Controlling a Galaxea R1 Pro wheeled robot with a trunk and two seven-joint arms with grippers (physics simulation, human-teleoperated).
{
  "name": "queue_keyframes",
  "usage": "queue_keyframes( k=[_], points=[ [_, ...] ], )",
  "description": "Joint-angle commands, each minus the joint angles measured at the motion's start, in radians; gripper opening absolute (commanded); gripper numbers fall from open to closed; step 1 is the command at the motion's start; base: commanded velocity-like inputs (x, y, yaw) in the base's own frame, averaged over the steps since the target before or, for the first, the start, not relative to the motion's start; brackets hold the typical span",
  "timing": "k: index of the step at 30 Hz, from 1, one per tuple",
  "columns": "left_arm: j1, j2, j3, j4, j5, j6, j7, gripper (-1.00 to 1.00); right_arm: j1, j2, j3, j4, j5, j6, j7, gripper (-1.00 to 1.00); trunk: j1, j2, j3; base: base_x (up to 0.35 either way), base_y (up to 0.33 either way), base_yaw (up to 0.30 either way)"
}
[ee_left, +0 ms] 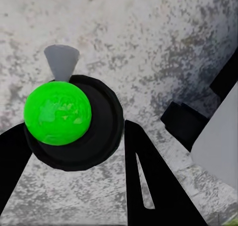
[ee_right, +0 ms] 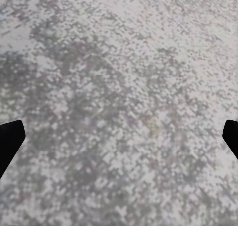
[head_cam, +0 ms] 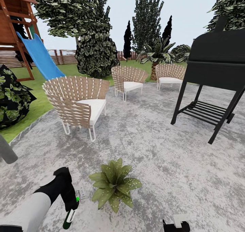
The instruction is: Pick up the pesticide atomizer in the garden and spray insectifuge to fully cover both potted plants in the garden.
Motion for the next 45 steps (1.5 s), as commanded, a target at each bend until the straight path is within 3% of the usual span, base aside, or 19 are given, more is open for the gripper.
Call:
queue_keyframes(
  k=[1, 8, 17, 28, 30, 31, 33, 35, 36, 38, 45],
  points=[
    [-0.001, 0.003, -0.005, -0.002, -0.001, 0.006, -0.001, -1.00, -0.001, 0.000, -0.008, 0.001, 0.011, -0.003, -0.003, 1.00, 0.000, 0.000, -0.001, 0.000, 0.005, 0.000],
    [-0.002, 0.000, -0.005, -0.010, 0.006, 0.006, 0.000, -1.00, -0.001, 0.002, -0.008, 0.000, 0.009, -0.003, -0.004, 1.00, 0.000, 0.000, -0.001, 0.000, 0.013, -0.001],
    [-0.001, -0.005, -0.005, -0.002, 0.007, 0.006, 0.001, -1.00, -0.001, 0.002, -0.008, 0.000, 0.009, -0.003, -0.005, 1.00, 0.000, 0.000, 0.000, 0.035, 0.277, -0.199],
    [-0.001, -0.003, -0.004, -0.003, 0.010, 0.007, 0.005, -1.00, -0.001, 0.002, -0.008, 0.000, 0.009, -0.003, -0.004, 1.00, 0.000, 0.000, 0.000, 0.005, 0.010, -0.064],
    [-0.001, -0.007, 0.016, -0.001, 0.016, 0.008, 0.061, -1.00, -0.001, 0.002, -0.008, 0.000, 0.009, -0.003, -0.004, 1.00, 0.000, 0.000, 0.000, 0.000, 0.000, -0.254],
    [0.000, -0.008, 0.053, 0.028, 0.026, 0.009, 0.134, -1.00, -0.001, 0.002, -0.008, 0.000, 0.009, -0.003, -0.004, 1.00, 0.000, 0.000, 0.000, 0.000, 0.000, -0.262],
    [0.000, -0.009, 0.085, 0.121, 0.026, 0.004, 0.184, -1.00, -0.001, 0.002, -0.008, 0.000, 0.010, -0.003, -0.004, 1.00, 0.000, 0.000, 0.000, 0.000, 0.000, -0.263],
    [0.000, -0.009, 0.093, 0.182, 0.028, -0.005, 0.211, -1.00, -0.001, 0.002, -0.008, 0.000, 0.010, -0.003, -0.004, 1.00, 0.000, 0.000, 0.000, 0.000, 0.000, -0.263],
    [0.000, -0.009, 0.098, 0.199, 0.038, -0.023, 0.294, -1.00, -0.001, 0.002, -0.008, 0.000, 0.011, -0.003, -0.004, 1.00, 0.000, 0.000, 0.000, 0.000, 0.000, -0.116],
    [0.000, -0.008, 0.099, 0.212, 0.055, -0.034, 0.362, -1.00, -0.001, 0.002, -0.008, 0.000, 0.011, -0.003, -0.004, 1.00, 0.000, 0.000, 0.000, 0.000, 0.000, -0.042],
    [0.012, -0.015, 0.099, 0.232, 0.104, -0.042, 0.385, -1.00, -0.001, 0.001, -0.008, 0.000, 0.011, -0.003, -0.005, 1.00, 0.000, 0.000, 0.000, 0.000, 0.000, -0.002]
  ],
)
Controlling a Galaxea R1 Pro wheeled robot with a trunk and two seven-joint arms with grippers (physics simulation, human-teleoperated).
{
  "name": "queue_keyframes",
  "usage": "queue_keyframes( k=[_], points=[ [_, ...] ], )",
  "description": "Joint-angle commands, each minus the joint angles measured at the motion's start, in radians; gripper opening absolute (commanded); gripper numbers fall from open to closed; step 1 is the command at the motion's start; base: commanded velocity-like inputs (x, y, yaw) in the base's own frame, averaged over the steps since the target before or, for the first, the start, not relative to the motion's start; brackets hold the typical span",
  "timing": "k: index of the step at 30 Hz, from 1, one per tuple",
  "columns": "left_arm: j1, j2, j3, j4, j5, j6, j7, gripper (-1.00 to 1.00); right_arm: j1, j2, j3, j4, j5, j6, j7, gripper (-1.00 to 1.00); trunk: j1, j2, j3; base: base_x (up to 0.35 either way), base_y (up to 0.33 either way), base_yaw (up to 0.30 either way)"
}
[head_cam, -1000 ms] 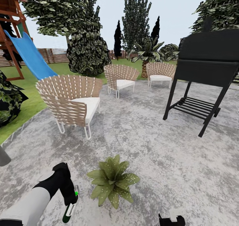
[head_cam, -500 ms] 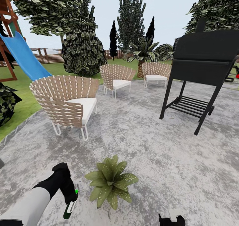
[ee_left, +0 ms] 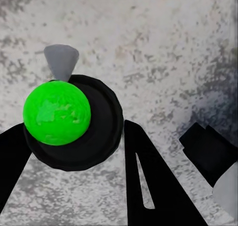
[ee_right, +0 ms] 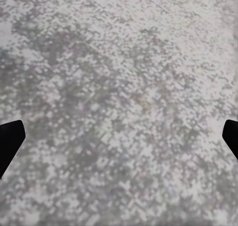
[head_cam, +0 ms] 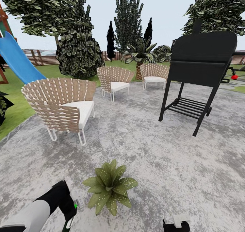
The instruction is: Pick up the pesticide atomizer in the garden and spray insectifuge to fully cover both potted plants in the garden.
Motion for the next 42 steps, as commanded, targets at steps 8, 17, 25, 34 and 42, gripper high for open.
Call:
queue_keyframes(
  k=[8, 17, 25, 34, 42],
  points=[
    [0.054, 0.009, 0.000, -0.008, -0.004, -0.096, 0.012, -1.00, -0.001, -0.001, -0.008, 0.002, 0.011, -0.003, -0.003, 1.00, 0.000, 0.000, -0.001, 0.000, 0.000, -0.115],
    [0.064, -0.001, 0.000, -0.013, 0.001, -0.094, 0.011, -1.00, -0.001, 0.000, -0.008, 0.003, 0.011, -0.003, -0.003, 1.00, 0.000, 0.000, -0.001, 0.000, 0.119, -0.001],
    [0.065, -0.007, 0.001, -0.012, 0.000, -0.092, 0.011, -1.00, -0.001, -0.001, -0.008, 0.002, 0.011, -0.003, -0.003, 1.00, 0.000, 0.000, -0.001, 0.000, 0.165, -0.136],
    [0.065, -0.006, 0.004, -0.014, -0.001, -0.092, 0.012, -1.00, -0.001, 0.001, -0.008, 0.003, 0.011, -0.003, -0.003, 1.00, 0.000, 0.000, -0.001, 0.043, 0.074, -0.175],
    [0.065, -0.006, 0.003, -0.014, 0.001, -0.093, 0.012, -1.00, -0.001, 0.001, -0.008, 0.003, 0.011, -0.003, -0.002, 1.00, 0.000, 0.000, -0.001, 0.020, 0.021, -0.073]
  ],
)
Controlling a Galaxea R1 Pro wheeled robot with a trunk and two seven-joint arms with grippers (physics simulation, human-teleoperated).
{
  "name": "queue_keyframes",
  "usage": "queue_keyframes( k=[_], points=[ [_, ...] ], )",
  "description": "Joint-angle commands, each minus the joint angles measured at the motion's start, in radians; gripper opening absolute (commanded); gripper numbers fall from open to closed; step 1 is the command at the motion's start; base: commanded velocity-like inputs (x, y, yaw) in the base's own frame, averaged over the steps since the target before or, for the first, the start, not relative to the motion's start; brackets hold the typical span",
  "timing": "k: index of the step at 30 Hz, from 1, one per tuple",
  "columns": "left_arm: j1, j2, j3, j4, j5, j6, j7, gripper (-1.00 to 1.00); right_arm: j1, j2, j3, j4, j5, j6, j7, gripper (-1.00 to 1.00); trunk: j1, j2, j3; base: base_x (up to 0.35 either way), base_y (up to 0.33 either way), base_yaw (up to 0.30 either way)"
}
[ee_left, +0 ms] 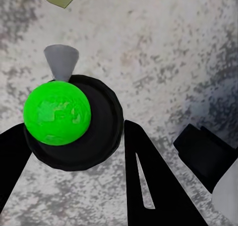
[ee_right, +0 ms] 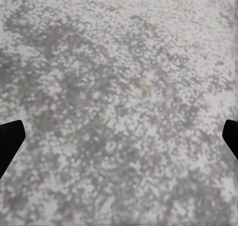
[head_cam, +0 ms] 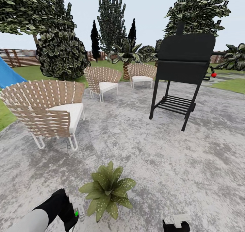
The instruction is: Pick up the pesticide atomizer in the garden and spray insectifuge to fully cover both potted plants in the garden.
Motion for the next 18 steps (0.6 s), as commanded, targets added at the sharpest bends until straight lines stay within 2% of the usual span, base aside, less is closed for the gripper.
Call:
queue_keyframes(
  k=[1, 3, 7, 10, 15, 16, 18],
  points=[
    [0.000, 0.000, 0.000, -0.002, -0.002, 0.007, 0.000, -1.00, -0.001, 0.000, -0.008, 0.001, 0.011, -0.003, -0.003, 1.00, 0.000, 0.000, -0.001, 0.000, 0.000, -0.004],
    [0.000, 0.001, 0.001, -0.002, -0.002, 0.007, 0.000, -1.00, -0.001, 0.000, -0.008, 0.001, 0.011, -0.003, -0.003, 1.00, 0.000, 0.000, -0.001, 0.000, 0.000, -0.200],
    [0.000, 0.003, 0.001, -0.002, -0.002, 0.007, -0.001, -1.00, -0.001, 0.000, -0.008, 0.001, 0.011, -0.003, -0.003, 1.00, 0.000, 0.000, -0.001, 0.000, 0.244, -0.258],
    [0.000, 0.002, 0.000, -0.002, -0.002, 0.007, -0.001, -1.00, -0.001, 0.001, -0.006, 0.001, 0.011, -0.003, -0.001, 1.00, 0.000, 0.000, -0.001, 0.000, 0.288, -0.050],
    [0.000, 0.001, -0.001, -0.002, -0.002, 0.000, -0.001, -1.00, -0.001, 0.000, -0.008, 0.001, 0.011, -0.003, -0.001, 1.00, 0.000, 0.000, -0.001, 0.000, 0.043, -0.001],
    [0.000, 0.003, 0.000, -0.002, -0.001, -0.009, -0.001, -1.00, -0.001, 0.000, -0.008, 0.001, 0.011, -0.003, -0.001, 1.00, 0.000, 0.000, -0.001, 0.000, 0.007, 0.000],
    [0.000, 0.015, 0.021, 0.003, -0.002, -0.072, -0.001, -1.00, -0.001, 0.000, -0.008, 0.001, 0.011, -0.003, -0.002, 1.00, 0.000, 0.000, -0.001, 0.000, 0.003, 0.000]
  ],
)
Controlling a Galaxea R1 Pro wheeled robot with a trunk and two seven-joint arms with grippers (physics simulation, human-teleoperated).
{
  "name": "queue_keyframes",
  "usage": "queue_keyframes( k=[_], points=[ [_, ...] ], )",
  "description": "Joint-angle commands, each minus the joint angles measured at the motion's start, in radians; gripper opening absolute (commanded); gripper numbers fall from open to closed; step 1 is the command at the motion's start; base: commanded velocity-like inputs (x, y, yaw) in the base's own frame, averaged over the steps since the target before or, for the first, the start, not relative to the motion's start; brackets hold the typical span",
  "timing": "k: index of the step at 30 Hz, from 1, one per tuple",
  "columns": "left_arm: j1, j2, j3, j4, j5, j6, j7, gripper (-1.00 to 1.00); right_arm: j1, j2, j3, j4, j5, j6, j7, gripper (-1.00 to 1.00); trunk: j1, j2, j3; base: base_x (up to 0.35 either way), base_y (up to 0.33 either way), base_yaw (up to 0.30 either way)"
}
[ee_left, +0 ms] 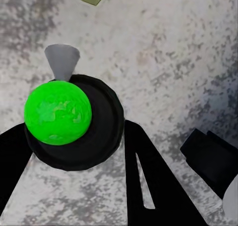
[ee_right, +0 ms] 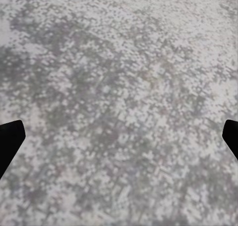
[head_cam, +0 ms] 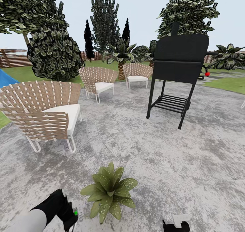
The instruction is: Pick up the pesticide atomizer in the garden and spray insectifuge to fully cover both potted plants in the garden.
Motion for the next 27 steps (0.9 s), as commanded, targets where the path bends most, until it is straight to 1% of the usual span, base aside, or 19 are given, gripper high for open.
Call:
queue_keyframes(
  k=[1, 3, 6, 7, 9, 10, 11, 12, 13, 14, 15, 16, 17, 21, 27],
  points=[
    [0.001, 0.012, 0.017, -0.001, -0.002, -0.027, -0.002, -1.00, -0.001, 0.000, -0.008, 0.001, 0.011, -0.003, -0.003, 1.00, 0.000, 0.000, -0.001, 0.000, 0.000, 0.000],
    [-0.003, 0.036, 0.032, -0.005, -0.003, -0.052, -0.002, -1.00, -0.001, 0.000, -0.008, 0.001, 0.011, -0.003, -0.003, 1.00, 0.000, 0.000, -0.001, 0.000, 0.000, 0.000],
    [-0.012, 0.047, 0.035, -0.007, -0.009, -0.048, -0.009, -1.00, 0.000, 0.000, -0.008, 0.001, 0.011, -0.003, -0.003, 1.00, 0.000, 0.000, -0.001, 0.000, 0.000, 0.000],
    [-0.016, 0.049, 0.033, -0.008, -0.013, -0.023, -0.035, -1.00, 0.000, 0.000, -0.008, 0.001, 0.011, -0.003, -0.002, 1.00, 0.000, 0.000, -0.001, 0.000, 0.000, 0.000],
    [-0.044, 0.051, 0.026, -0.011, -0.021, 0.028, -0.127, -1.00, 0.001, 0.000, -0.008, 0.001, 0.011, -0.003, -0.002, 1.00, 0.000, 0.000, -0.001, 0.000, 0.000, 0.000],
    [-0.076, 0.053, 0.024, -0.013, -0.024, 0.042, -0.173, -1.00, 0.001, 0.000, -0.008, 0.001, 0.011, -0.003, -0.002, 1.00, 0.000, 0.000, -0.001, 0.000, 0.000, 0.000],
    [-0.134, 0.057, 0.022, -0.012, -0.026, 0.052, -0.238, -1.00, 0.001, 0.000, -0.008, 0.001, 0.011, -0.003, -0.002, 1.00, 0.000, 0.000, -0.001, 0.000, 0.000, 0.000],
    [-0.167, 0.057, 0.021, -0.012, -0.035, 0.055, -0.297, -1.00, 0.001, 0.000, -0.007, 0.001, 0.011, -0.003, -0.002, 1.00, 0.000, 0.000, -0.001, 0.000, 0.000, 0.000],
    [-0.180, 0.055, 0.013, -0.016, -0.073, 0.056, -0.338, -1.00, 0.001, 0.000, -0.007, 0.001, 0.011, -0.003, -0.002, 1.00, 0.000, 0.000, -0.001, 0.000, 0.000, 0.000],
    [-0.183, 0.051, 0.005, -0.017, -0.112, 0.056, -0.349, -1.00, 0.002, 0.000, -0.006, 0.001, 0.011, -0.003, -0.002, 1.00, 0.000, 0.000, -0.001, 0.000, 0.000, 0.000],
    [-0.185, 0.046, 0.001, -0.026, -0.167, 0.056, -0.356, -1.00, 0.002, 0.001, -0.005, 0.001, 0.011, -0.003, -0.002, 1.00, 0.000, 0.000, -0.001, 0.000, 0.000, 0.000],
    [-0.186, 0.046, -0.001, -0.043, -0.188, 0.056, -0.359, -1.00, 0.002, 0.001, -0.005, 0.001, 0.011, -0.003, -0.001, 1.00, 0.000, 0.000, -0.001, 0.000, 0.000, 0.000],
    [-0.186, 0.049, -0.002, -0.066, -0.200, 0.056, -0.361, -1.00, 0.002, 0.001, -0.005, 0.001, 0.011, -0.003, -0.002, 1.00, 0.000, 0.000, -0.001, 0.000, 0.000, 0.000],
    [-0.175, 0.050, -0.006, -0.112, -0.212, 0.048, -0.361, -1.00, 0.002, 0.002, -0.005, 0.001, 0.011, -0.003, -0.001, 1.00, 0.000, 0.000, -0.001, 0.000, 0.000, 0.000],
    [-0.168, 0.048, -0.005, -0.114, -0.213, 0.044, -0.340, -1.00, 0.002, 0.002, -0.006, 0.001, 0.011, -0.003, -0.002, 1.00, 0.000, 0.000, -0.001, 0.026, 0.031, 0.000]
  ],
)
